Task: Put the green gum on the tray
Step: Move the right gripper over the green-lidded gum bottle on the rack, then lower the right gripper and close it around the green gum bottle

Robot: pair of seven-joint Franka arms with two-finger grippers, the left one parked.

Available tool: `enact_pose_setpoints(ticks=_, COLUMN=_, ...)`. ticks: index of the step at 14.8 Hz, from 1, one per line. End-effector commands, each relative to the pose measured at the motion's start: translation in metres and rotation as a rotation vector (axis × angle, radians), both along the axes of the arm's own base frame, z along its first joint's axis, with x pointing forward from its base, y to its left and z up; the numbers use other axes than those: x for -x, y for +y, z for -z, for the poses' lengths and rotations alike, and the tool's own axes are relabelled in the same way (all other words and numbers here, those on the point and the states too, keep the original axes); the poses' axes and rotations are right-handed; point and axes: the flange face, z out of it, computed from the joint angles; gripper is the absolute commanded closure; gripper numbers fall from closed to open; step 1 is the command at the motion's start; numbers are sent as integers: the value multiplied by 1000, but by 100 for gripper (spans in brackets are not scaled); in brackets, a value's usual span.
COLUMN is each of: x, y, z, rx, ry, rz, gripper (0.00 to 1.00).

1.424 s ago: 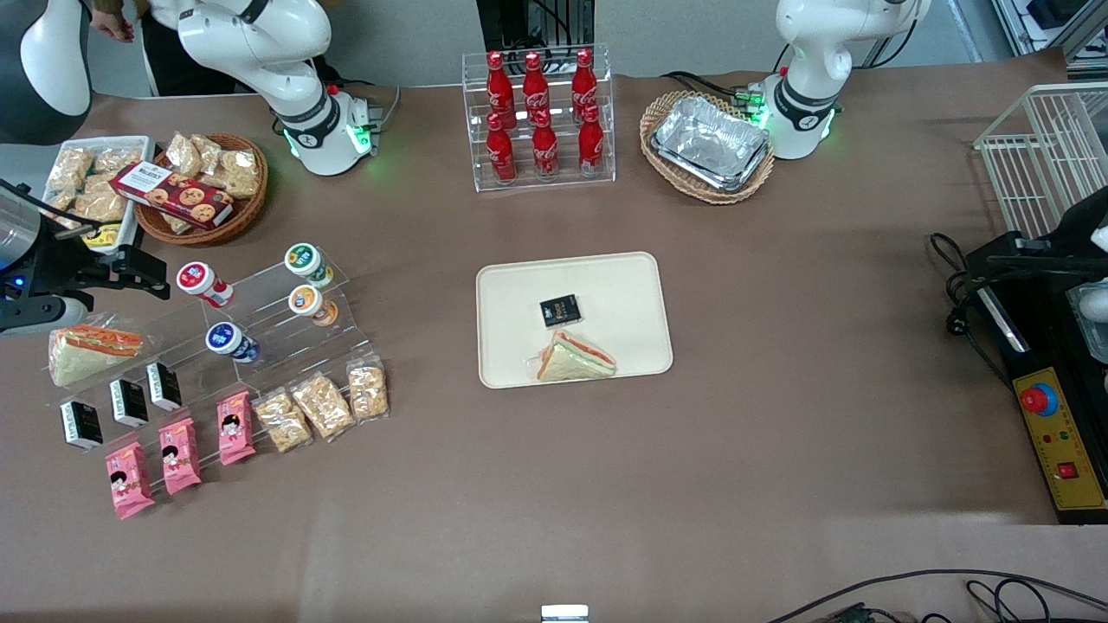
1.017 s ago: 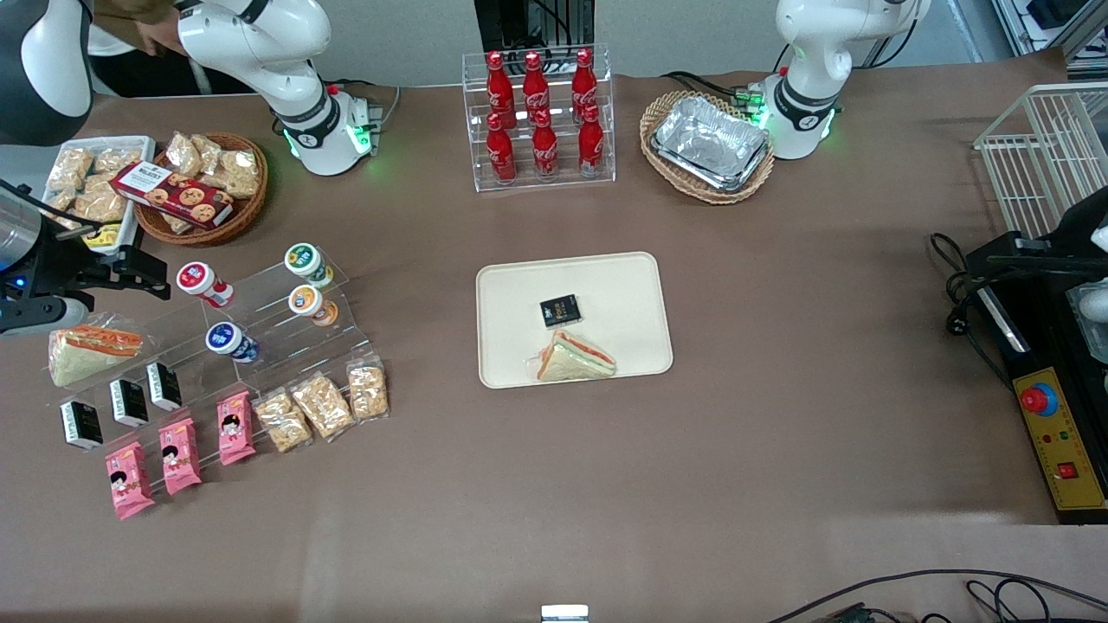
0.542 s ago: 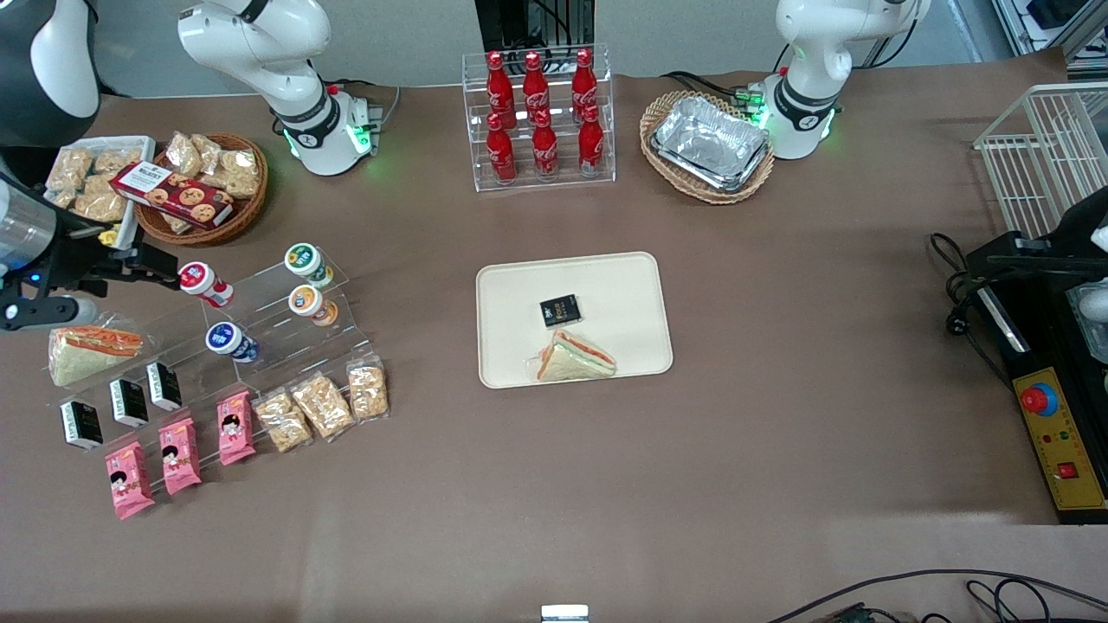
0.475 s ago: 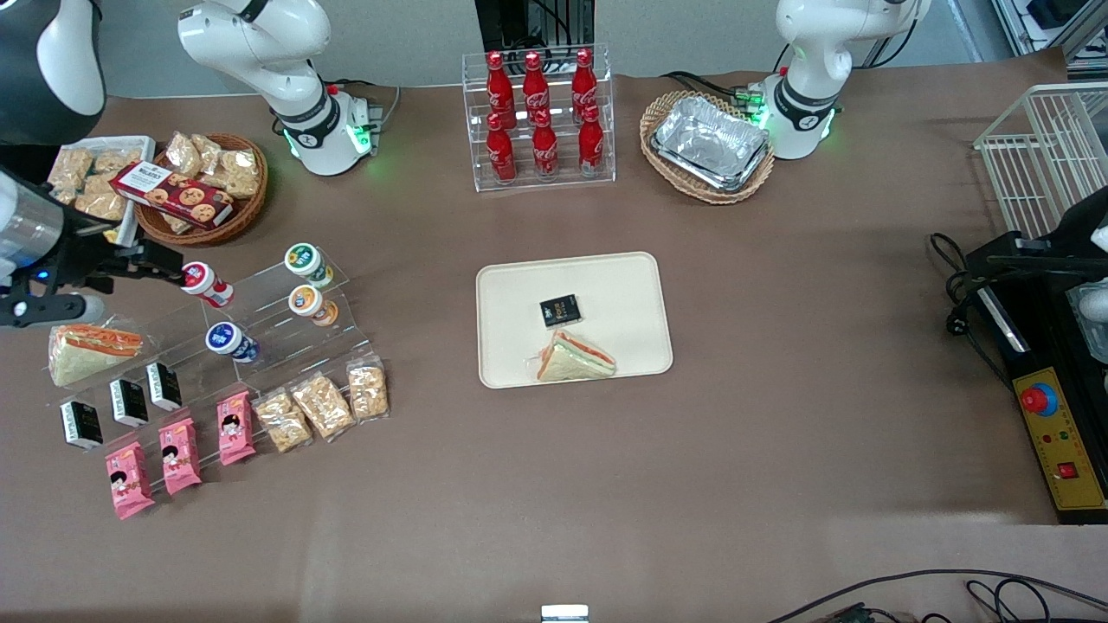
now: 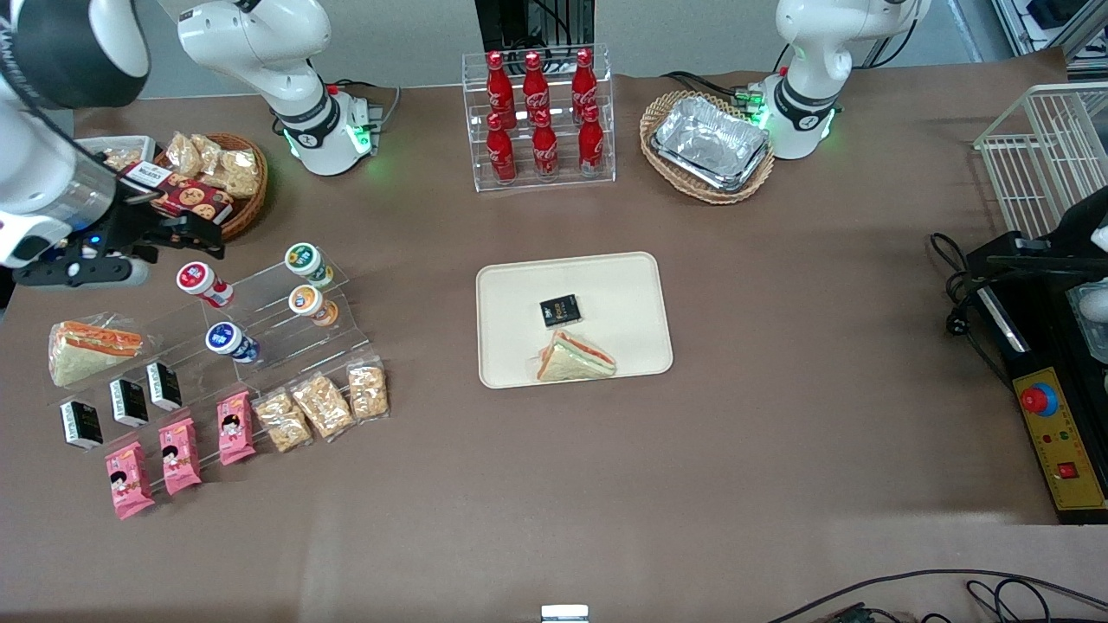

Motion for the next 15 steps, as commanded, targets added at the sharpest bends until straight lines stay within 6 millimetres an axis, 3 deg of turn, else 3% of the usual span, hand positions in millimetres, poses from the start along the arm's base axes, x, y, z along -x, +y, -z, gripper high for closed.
enact_pose_setpoints(ticks=1, x=39, y=12, z=24, rx=-23, ry=-46, rz=43, gripper=0)
enact_pose_setpoints(ticks=6, x=71, y=19, z=70, rx=-33, ry=-85, rz=46, gripper=0)
enact_pose_setpoints(ticks=8, x=76, y=20, z=82, rx=-31, ry=-87, rz=79, gripper=0)
enact_pose_setpoints(ticks=12, x=89, y=49, z=107, rx=-19, ry=-83, rz=144, gripper=0)
enact_pose_setpoints(ticks=15, x=94, y=53, z=123, rx=-21, ry=-101, rz=138, gripper=0)
